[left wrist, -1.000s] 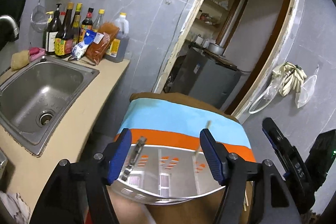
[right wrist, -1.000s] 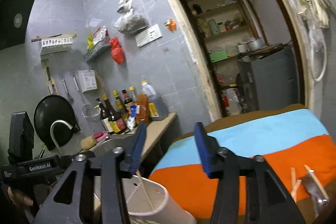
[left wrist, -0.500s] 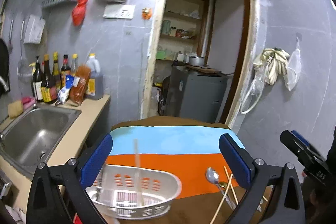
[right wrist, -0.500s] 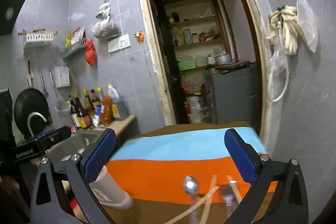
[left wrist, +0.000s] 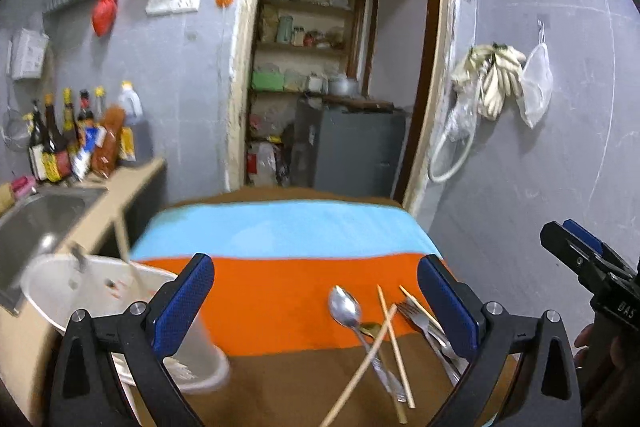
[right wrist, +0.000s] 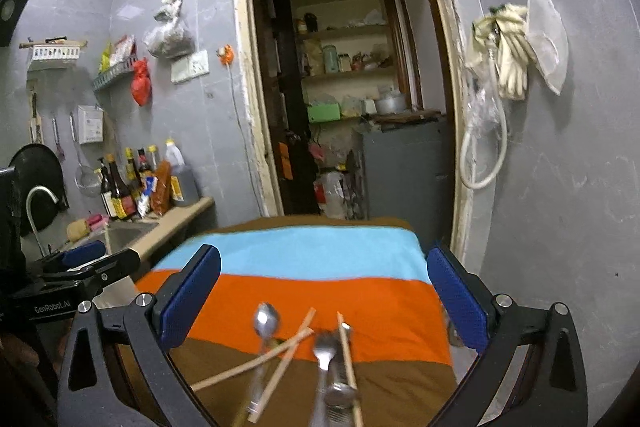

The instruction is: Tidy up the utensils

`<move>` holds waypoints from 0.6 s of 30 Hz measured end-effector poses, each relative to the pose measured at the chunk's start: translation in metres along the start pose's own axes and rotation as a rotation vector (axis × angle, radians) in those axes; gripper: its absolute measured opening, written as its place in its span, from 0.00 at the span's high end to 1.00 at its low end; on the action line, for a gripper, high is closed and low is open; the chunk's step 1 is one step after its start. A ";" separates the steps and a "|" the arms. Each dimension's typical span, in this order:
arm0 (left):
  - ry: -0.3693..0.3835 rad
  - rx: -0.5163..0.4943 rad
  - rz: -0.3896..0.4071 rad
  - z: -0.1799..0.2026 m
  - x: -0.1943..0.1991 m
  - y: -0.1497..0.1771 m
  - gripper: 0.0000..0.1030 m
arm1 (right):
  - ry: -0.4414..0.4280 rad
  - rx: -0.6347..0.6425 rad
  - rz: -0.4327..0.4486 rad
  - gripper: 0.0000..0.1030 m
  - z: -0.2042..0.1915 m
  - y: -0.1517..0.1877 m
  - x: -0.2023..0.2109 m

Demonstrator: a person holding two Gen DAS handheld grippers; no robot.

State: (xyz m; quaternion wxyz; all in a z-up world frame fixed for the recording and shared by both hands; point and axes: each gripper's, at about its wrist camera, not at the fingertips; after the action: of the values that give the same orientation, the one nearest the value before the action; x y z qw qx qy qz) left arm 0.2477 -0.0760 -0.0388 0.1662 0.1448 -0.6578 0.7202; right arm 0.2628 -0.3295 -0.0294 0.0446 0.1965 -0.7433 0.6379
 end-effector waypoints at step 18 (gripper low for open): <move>0.006 0.084 -0.282 0.008 -0.133 0.048 0.12 | -0.020 -0.152 -0.313 0.25 0.075 0.079 -0.133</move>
State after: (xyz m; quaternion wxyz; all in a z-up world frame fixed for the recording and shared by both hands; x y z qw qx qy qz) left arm 0.3474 -0.0948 -0.1377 0.2616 0.2407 -0.5995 0.7171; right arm 0.3713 -0.3623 -0.1592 0.1507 0.3123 -0.7500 0.5632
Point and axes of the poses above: each gripper's, at about its wrist camera, not at the fingertips, and x roughly against the way its jaws point, z to its right, y to its underside, and after that the axes turned 2 degrees about -x, right-handed
